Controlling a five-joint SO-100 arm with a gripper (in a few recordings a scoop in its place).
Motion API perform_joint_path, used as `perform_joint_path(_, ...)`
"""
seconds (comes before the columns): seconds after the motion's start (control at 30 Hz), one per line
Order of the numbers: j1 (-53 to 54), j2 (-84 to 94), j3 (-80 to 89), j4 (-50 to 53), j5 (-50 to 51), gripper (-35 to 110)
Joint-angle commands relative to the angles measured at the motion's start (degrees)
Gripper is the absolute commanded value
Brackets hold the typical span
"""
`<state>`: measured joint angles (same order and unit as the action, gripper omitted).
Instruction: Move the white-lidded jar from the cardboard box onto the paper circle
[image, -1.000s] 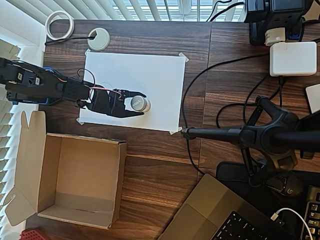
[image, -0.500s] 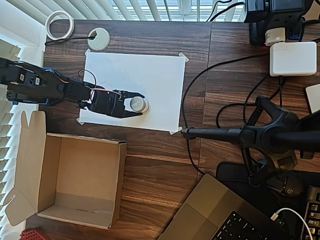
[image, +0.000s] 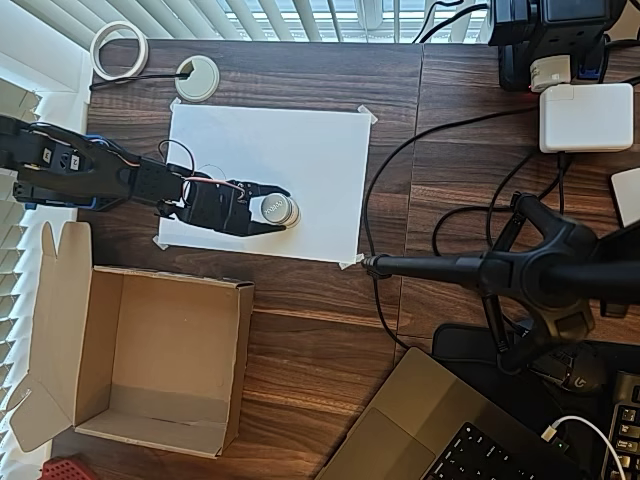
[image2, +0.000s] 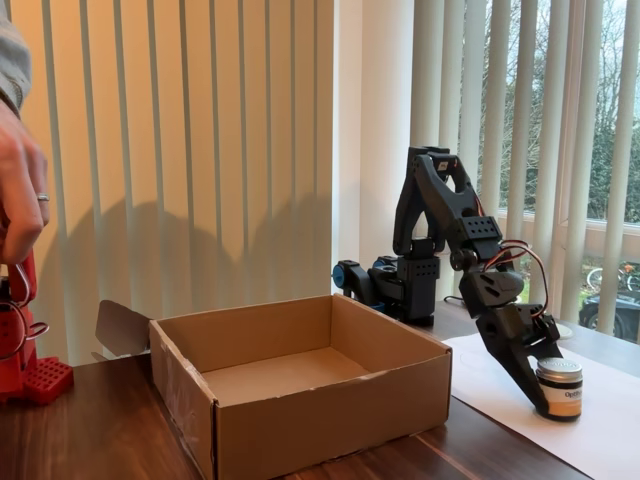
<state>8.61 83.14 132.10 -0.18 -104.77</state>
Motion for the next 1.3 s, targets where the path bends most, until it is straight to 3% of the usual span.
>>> perform_joint_path(0.0, 1.23, 1.85, -3.16, -2.02, -0.44, 12)
perform_joint_path(0.17, 1.41, 1.76, -3.25, -2.02, -0.18, 13)
perform_joint_path(0.33, 1.67, 1.76, -3.34, -2.02, 0.26, 32)
perform_joint_path(0.5, 1.76, 1.85, -3.34, -2.02, 0.79, 40)
perform_joint_path(0.97, 1.58, 9.4, -2.37, -4.83, 1.93, 46)
perform_joint_path(1.1, 0.97, 14.85, -3.52, -4.83, 5.8, 46)
perform_joint_path(1.27, -1.41, 22.06, -4.66, -4.83, 17.58, 45)
